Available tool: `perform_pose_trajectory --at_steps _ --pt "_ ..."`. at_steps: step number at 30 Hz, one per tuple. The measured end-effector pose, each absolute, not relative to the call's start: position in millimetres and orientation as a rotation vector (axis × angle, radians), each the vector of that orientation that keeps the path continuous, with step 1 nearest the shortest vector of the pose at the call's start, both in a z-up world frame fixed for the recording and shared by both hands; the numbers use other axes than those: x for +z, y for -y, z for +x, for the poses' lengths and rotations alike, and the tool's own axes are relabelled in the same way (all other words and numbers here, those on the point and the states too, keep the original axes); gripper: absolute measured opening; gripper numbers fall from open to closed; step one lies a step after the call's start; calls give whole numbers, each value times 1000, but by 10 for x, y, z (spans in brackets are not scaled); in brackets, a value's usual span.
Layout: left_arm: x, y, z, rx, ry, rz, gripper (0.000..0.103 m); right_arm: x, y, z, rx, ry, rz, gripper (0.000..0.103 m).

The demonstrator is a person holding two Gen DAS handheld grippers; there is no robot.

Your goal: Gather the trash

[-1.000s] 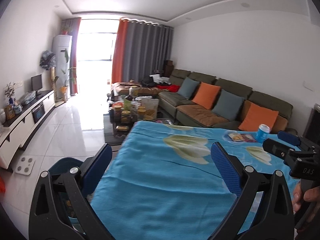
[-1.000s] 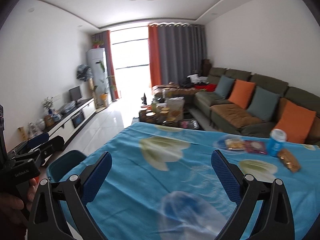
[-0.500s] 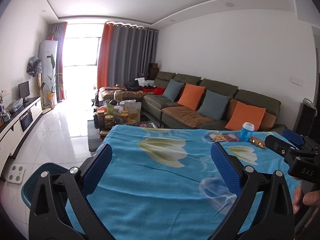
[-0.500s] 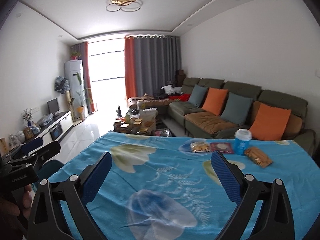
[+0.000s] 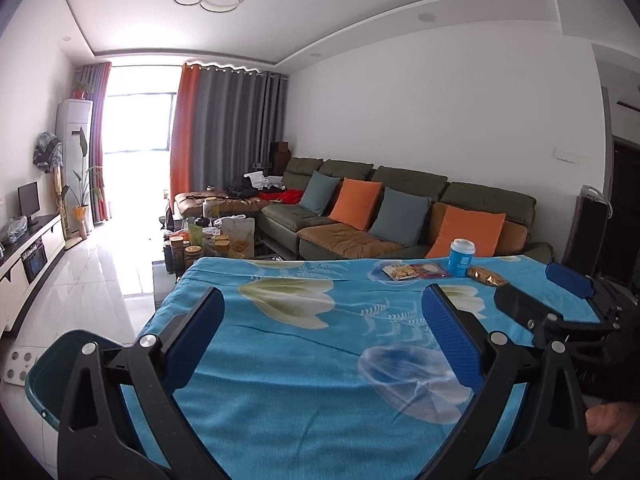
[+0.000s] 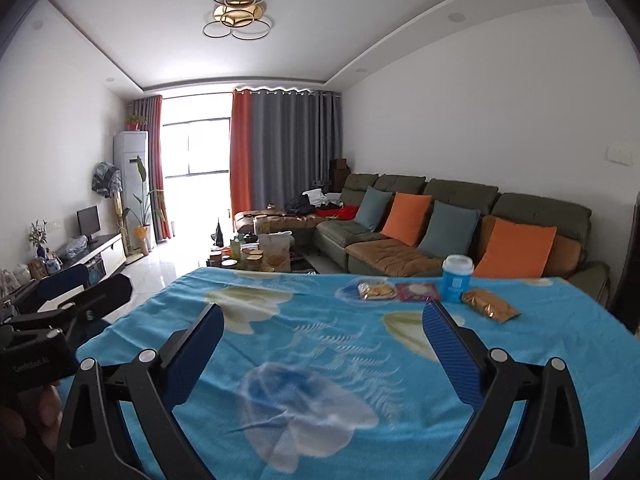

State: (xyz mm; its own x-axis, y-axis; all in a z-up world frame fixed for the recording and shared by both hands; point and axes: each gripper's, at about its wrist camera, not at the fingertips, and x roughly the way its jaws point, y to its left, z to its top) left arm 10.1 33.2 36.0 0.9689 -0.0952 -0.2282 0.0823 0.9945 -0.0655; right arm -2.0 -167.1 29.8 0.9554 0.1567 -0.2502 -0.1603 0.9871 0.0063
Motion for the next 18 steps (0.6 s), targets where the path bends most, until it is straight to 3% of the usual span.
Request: perform_pose_trajectory --at_steps 18 --pt "221 -423 -495 -56 -102 -62 97 143 1629 -600 101 -141 -44 96"
